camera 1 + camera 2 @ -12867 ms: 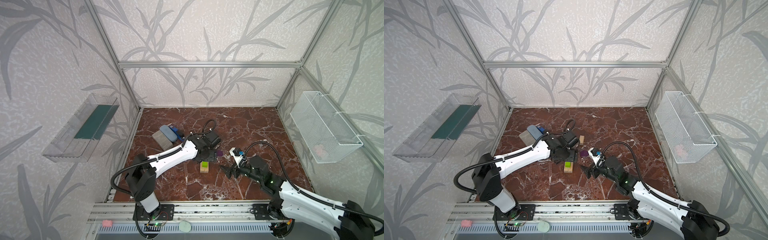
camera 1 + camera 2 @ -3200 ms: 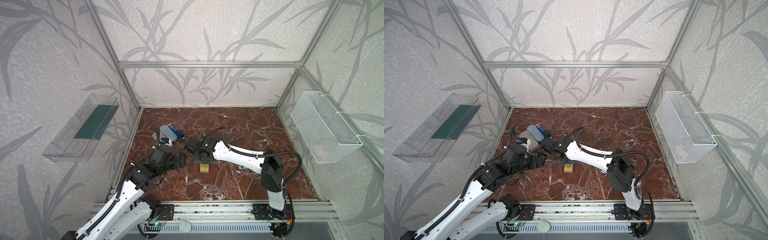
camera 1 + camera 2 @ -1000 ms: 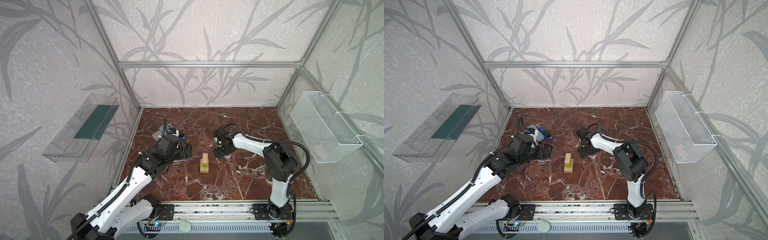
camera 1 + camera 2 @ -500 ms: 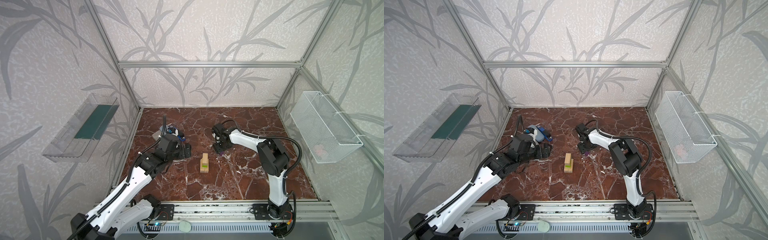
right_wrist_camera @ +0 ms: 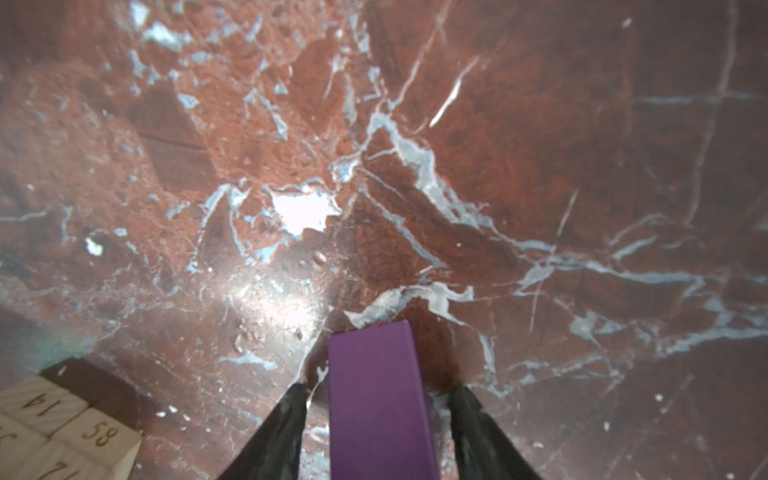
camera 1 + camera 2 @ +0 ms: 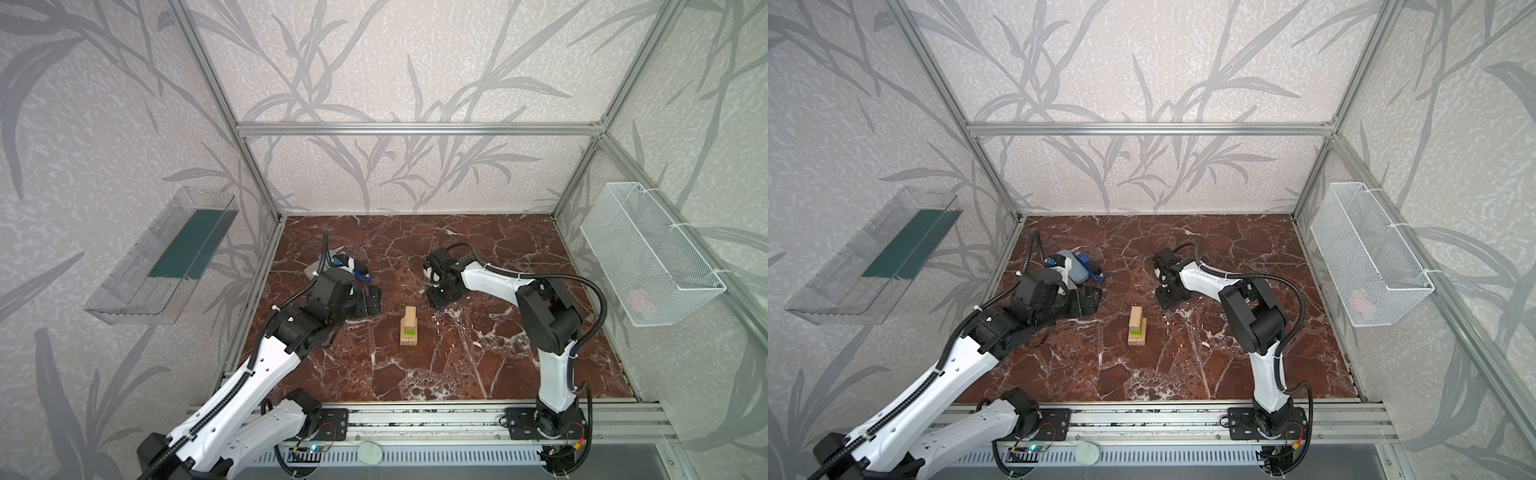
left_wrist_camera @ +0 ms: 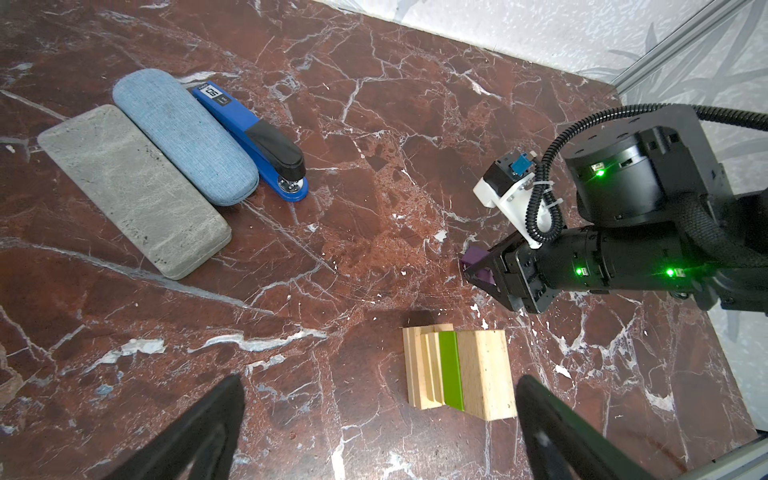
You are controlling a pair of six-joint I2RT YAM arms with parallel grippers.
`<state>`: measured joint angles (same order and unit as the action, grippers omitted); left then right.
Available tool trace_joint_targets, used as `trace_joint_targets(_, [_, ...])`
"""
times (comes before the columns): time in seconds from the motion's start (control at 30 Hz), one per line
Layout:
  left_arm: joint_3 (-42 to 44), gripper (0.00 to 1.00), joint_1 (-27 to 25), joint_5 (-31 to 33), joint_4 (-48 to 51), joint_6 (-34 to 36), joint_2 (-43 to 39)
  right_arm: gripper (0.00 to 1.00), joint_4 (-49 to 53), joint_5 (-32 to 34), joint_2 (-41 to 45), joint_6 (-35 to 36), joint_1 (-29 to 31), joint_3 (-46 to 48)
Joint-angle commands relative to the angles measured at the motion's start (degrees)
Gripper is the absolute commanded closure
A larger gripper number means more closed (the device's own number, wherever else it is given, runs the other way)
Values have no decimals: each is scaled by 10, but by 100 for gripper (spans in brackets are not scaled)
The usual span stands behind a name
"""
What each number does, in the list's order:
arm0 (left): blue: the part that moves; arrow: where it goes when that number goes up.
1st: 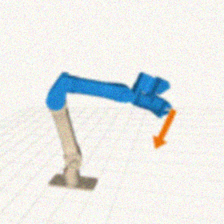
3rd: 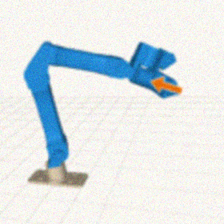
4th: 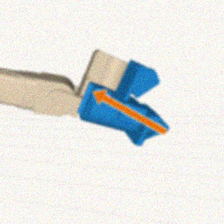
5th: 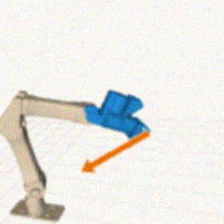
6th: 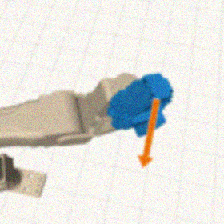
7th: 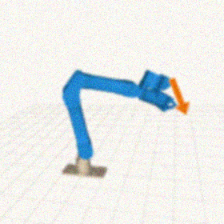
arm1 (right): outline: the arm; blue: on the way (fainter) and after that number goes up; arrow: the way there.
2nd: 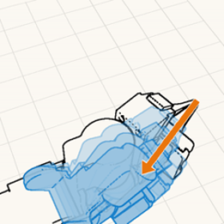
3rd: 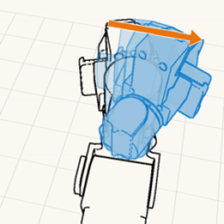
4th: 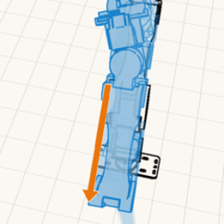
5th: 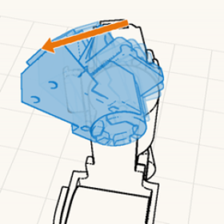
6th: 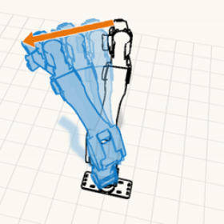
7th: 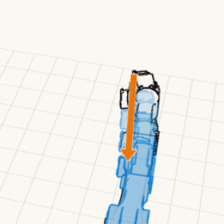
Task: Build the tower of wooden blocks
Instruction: 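Grasp the purple block with the right gripper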
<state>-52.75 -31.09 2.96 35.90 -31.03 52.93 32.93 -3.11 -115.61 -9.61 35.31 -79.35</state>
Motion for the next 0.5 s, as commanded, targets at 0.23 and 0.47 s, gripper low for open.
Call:
trace_joint_targets(0.23, [0,0,3,5,13,-2,-16,56,24,12,13,-45,11,12])
trace_joint_targets(0.47, [4,1,4,-2,9,-1,-16,59,40,45,12,-47,17,6])
